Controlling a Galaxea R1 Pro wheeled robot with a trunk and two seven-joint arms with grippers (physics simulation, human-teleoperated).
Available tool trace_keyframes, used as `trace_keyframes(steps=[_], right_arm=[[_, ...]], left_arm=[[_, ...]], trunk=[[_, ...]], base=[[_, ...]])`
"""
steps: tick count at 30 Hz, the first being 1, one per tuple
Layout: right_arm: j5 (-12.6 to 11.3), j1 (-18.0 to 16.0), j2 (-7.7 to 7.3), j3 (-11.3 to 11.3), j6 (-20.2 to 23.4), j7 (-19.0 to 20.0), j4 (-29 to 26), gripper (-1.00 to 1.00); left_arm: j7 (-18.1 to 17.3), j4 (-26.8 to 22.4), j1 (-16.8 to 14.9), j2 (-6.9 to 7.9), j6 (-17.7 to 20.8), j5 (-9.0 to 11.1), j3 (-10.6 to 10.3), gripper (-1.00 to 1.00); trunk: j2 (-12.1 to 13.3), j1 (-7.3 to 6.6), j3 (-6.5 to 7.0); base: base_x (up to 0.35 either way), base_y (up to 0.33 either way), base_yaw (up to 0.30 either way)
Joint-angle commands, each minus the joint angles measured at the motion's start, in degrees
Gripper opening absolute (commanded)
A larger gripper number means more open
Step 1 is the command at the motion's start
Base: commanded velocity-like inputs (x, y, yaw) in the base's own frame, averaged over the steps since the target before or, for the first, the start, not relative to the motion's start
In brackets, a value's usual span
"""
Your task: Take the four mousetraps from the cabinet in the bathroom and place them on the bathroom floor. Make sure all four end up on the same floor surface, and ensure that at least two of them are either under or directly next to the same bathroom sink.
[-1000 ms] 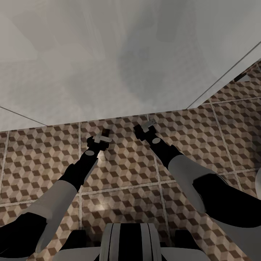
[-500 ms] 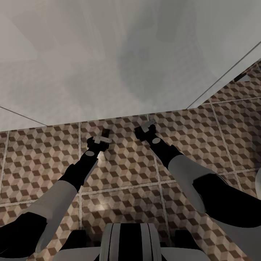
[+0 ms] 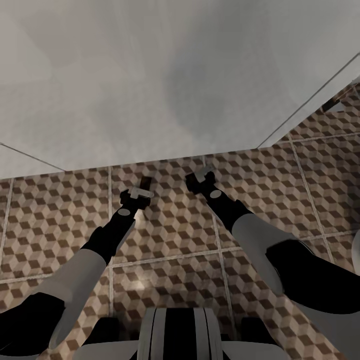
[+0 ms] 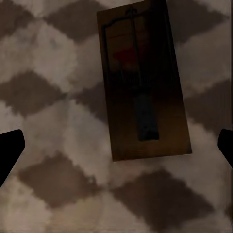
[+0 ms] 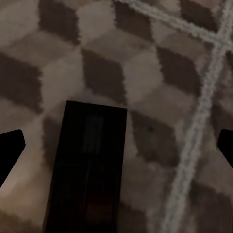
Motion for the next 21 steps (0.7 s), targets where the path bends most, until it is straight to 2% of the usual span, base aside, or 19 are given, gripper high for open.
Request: trace_keyframes(steps=[1,21], right_arm=[[0.5,0.0,0.01,0.0,-0.1,-0.2,0.1,1.0],[0.5,0.0,0.01,0.0,-0.1,-0.1,0.1,1.0]], left_arm=[[0.3,-0.1,0.0,0.03,0.4,-0.5,-0.2,1.0],[0.3,0.0,0.0,0.02,0.4,-0.5,-0.2,1.0]], trunk=[[0.0,-0.02,-0.02],[0.0,-0.02,-0.02]], base=[[-0.122,0.0,0.0],[-0.215,0.0,0.0]])
